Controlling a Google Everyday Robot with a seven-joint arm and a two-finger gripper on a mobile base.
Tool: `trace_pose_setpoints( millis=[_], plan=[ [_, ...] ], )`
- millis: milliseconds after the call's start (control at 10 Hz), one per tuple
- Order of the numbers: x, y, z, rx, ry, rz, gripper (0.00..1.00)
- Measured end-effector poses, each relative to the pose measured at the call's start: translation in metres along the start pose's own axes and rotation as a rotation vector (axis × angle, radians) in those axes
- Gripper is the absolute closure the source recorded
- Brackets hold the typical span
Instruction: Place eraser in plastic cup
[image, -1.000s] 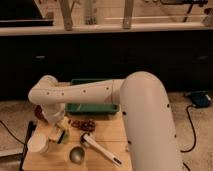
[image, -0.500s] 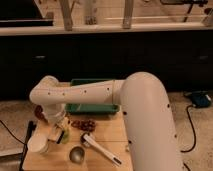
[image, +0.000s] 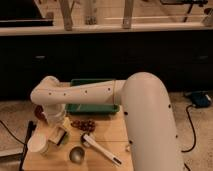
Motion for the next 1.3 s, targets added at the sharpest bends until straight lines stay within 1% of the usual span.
trace_pose_setpoints(
  millis=[600,900,1000,1300],
  plan=[
    [-0.0041,0.0008,0.0017,0.003,-0.004,-0.004,0.20],
    [-0.0043,0.0024,0.0010,0.011,-0.001,-0.008,0.20],
    [-0.0031,-0.0001,0.0006,0.014,-0.009,-0.024,0.20],
    [-0.0030,0.0009,0.0010,0.004,-0.011,-0.027,0.20]
  ],
)
